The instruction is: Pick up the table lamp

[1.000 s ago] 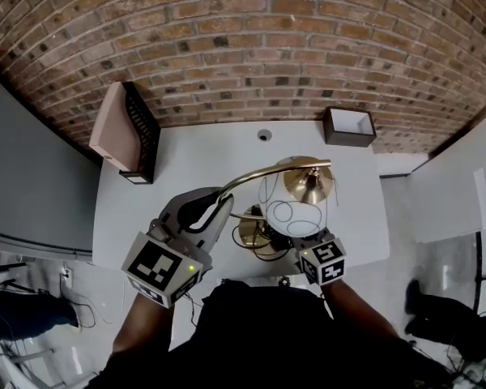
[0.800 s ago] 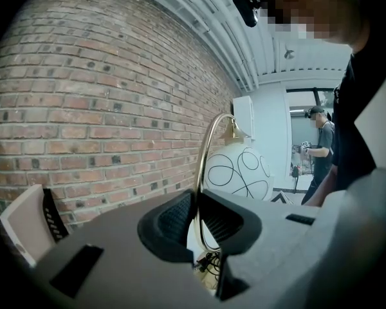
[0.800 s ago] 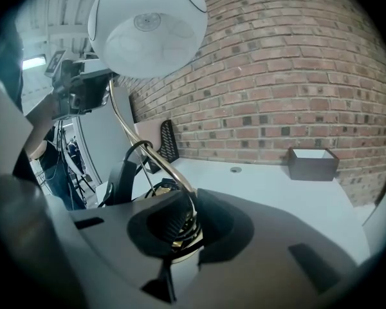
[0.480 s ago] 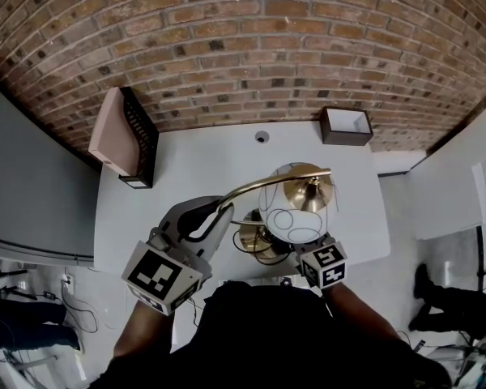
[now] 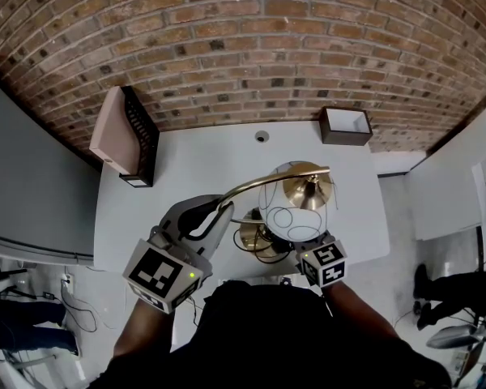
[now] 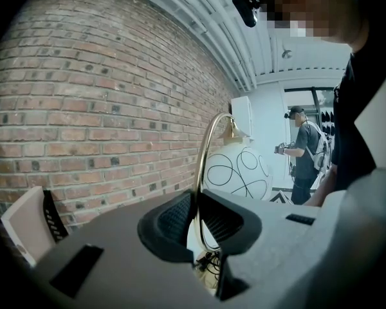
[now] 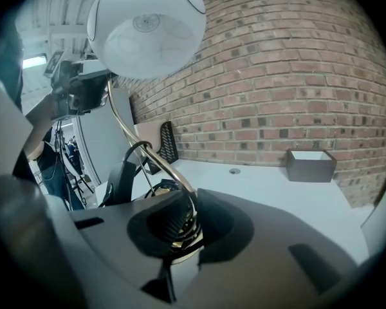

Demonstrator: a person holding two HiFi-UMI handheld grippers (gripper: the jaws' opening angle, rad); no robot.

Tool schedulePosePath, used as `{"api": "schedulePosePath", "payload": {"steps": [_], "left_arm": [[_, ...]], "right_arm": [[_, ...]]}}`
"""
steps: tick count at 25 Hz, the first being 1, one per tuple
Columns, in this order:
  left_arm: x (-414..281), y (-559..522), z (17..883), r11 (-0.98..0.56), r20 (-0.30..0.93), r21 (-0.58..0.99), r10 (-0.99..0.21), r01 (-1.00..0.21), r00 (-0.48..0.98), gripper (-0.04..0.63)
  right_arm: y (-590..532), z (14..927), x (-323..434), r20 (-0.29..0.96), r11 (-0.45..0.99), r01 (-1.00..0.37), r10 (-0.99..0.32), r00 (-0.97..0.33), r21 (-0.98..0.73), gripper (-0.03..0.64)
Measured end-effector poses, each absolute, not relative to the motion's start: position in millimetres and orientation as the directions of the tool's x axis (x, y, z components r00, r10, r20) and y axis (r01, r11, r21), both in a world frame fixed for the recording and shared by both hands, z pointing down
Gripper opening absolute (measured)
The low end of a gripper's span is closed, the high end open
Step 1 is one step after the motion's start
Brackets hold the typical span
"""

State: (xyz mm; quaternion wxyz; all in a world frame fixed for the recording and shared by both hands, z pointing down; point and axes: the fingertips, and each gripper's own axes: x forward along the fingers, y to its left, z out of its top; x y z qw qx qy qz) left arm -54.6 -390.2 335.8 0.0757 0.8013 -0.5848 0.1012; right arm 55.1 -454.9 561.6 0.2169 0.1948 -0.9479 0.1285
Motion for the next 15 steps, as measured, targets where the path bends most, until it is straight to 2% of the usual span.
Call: {"api": "schedulePosePath", "payload": {"steps": [15], "left_arm": [[-54.7,-390.4,337.6,-0.292,0.25,0.009,-0.925,-0.956,0.285,0.04]], "right_arm": [[-456.7,562.4,55.6,0.463,0.892,-0.424,-0.312,-0.83,-0.159,0.054]]}}
